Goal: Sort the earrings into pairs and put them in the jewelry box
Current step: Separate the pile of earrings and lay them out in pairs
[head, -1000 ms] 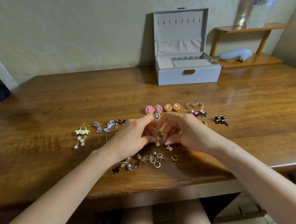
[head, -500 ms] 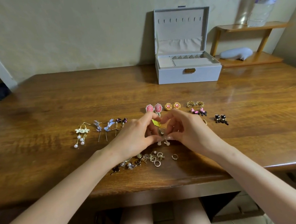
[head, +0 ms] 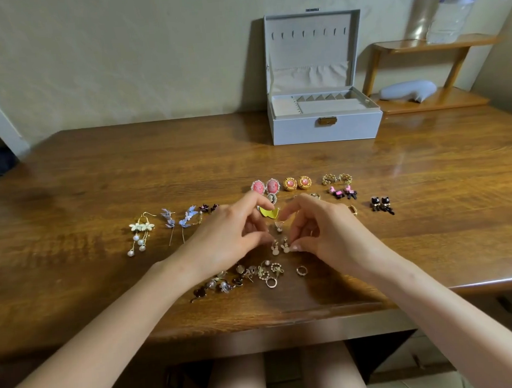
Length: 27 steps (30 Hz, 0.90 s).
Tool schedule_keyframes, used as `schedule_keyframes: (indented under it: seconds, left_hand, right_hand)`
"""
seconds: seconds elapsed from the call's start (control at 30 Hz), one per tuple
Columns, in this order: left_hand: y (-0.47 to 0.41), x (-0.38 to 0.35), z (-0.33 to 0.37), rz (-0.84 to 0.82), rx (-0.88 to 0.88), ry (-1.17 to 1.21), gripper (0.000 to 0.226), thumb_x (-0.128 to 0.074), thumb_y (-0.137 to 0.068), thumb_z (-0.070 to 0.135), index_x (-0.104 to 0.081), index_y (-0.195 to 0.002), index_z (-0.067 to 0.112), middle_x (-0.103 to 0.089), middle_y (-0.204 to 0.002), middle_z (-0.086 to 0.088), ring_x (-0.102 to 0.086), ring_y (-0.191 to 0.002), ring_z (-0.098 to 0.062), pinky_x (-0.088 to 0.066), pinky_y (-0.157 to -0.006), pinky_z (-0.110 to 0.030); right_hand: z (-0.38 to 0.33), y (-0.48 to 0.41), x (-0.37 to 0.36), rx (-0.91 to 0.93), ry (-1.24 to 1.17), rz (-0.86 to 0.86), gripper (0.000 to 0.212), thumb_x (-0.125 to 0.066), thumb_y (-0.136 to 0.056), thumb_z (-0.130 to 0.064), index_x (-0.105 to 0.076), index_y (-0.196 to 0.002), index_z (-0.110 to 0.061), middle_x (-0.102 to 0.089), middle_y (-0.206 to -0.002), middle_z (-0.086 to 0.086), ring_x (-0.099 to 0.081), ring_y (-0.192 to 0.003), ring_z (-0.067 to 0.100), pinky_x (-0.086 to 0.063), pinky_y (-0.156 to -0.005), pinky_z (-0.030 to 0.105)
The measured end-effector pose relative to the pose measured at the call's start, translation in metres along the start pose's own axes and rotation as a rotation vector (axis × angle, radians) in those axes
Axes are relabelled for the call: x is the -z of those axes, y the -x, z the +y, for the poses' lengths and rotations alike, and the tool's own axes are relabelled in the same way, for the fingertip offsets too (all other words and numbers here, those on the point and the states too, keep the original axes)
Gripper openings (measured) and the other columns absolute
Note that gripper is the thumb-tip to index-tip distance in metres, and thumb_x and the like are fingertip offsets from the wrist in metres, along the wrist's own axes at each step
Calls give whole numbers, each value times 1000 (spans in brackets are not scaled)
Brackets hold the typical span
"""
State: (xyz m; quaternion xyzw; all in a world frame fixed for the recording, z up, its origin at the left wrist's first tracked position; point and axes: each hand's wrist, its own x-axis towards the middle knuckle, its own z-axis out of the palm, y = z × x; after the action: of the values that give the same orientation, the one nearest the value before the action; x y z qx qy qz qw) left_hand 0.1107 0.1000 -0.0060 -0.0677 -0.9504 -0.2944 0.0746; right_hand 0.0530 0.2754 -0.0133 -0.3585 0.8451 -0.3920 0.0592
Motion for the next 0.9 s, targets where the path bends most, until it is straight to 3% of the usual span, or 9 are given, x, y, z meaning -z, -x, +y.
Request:
schedule_keyframes:
  seconds: [0.1,0.27,0.53,0.67,0.77,0.9]
  left_hand:
    - [8,16,-3,33,25,14,25,-64,-84,17,-54,-105,26,-58,-89,12,-49,-72,14,-39,-63,-3]
    - [28,33,-15,-88,36,-74,11,-62,-84,26,-58,-88,35,-59,-92,21,-50,-90,8,-40,-73,-6]
    - [39,35,-30,-45,21,-78,8,-67,-81,21,-65,-83,28,-59,-88,16,-53,-90,-2,-43,-75,-16]
    - [33,28,-32,-77,-5,-101,7,-69,-79,25,-66,-86,27,-55,-89,17,-52,-91,2,-41,-78,-11]
    - [30,23,-34,-93,-20,-131,6,-69,-79,27,-65,-84,27,-52,-88,17,-51,-87,-1,-43,-77,-18]
    - [31,23,-36,-69,-20,-126,8,-69,-79,27,-61,-80,27,-53,-85,17,-52,-85,-2,-42,-73,-15]
  right_hand:
    - [-4,3,4,54,22,27,39,-73,-70,6,-62,-93,-24,-63,-72,-7,-55,-68,2,-44,-62,12]
    - [-11,7,3,167,149,-76,22,-73,-78,-8,-71,-87,-28,-61,-87,-8,-53,-72,4,-46,-64,16]
    - [-17,-1,-8,194,116,-106,12,-74,-77,-15,-74,-84,-24,-61,-86,-6,-55,-75,6,-46,-67,22]
    - [-21,-8,-14,217,126,-96,15,-74,-77,-11,-74,-83,-24,-61,-84,-9,-54,-73,3,-41,-64,13]
    - [-23,-9,-15,211,127,-88,15,-73,-78,-10,-74,-83,-24,-59,-81,-11,-51,-69,-1,-37,-62,9]
    - [-25,-11,-18,228,132,-99,13,-75,-77,-13,-74,-82,-25,-59,-81,-9,-51,-70,1,-41,-63,15]
